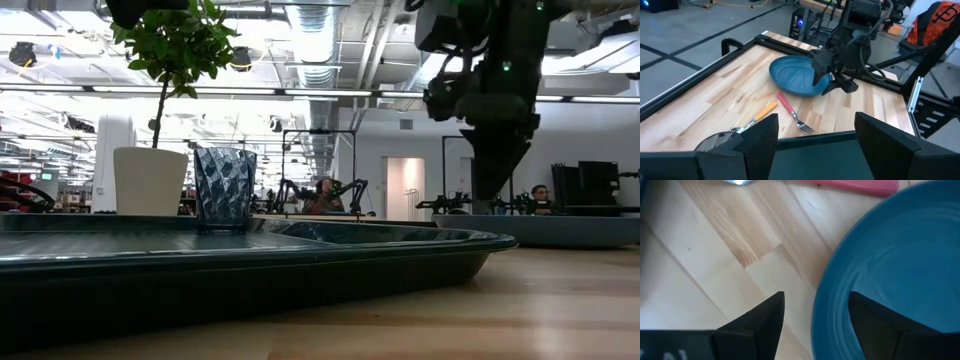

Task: Pick and place plate/cup/fork/spoon on tray
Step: Put the blue plate on the black tray at the bottom of the blue cup

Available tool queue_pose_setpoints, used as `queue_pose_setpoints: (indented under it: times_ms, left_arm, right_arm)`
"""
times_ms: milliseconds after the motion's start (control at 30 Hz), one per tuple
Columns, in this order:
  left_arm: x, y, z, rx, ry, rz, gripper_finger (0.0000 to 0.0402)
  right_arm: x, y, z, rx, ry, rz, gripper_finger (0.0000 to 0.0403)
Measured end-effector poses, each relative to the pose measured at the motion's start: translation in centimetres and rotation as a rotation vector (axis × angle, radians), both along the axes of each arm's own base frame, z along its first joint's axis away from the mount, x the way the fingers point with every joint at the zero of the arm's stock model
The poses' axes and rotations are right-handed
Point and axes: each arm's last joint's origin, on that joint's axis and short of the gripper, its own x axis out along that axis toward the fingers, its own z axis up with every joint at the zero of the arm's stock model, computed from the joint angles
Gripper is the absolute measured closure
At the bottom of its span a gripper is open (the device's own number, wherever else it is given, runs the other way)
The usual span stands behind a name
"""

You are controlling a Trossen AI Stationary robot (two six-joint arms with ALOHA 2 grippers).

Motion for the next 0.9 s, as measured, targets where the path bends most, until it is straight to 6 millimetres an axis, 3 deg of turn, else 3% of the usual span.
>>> queue_pose_setpoints:
  times_ms: [333, 533, 700, 900]
  left_arm:
    - [-0.1, 0.0, -0.1, -0.014, 0.01, 0.008, 0.0152]
    - [-0.1, 0.0, -0.1, -0.016, 0.009, 0.01, 0.0152]
    - [-0.1, 0.1, -0.1, -0.005, 0.005, 0.041, 0.0152]
    - [-0.1, 0.2, -0.1, 0.002, 0.002, 0.058, 0.0152]
  right_arm:
    - [1.1, 0.5, -3.6, -0.018, 0.12, 0.012, 0.0158]
    - [1.0, 0.5, -4.1, -0.027, 0.154, 0.018, 0.0168]
    - [0.7, 0.4, -4.0, -0.051, 0.177, 0.005, 0.0219]
    - [0.6, -0.2, -4.0, -0.059, 0.186, -0.059, 0.0328]
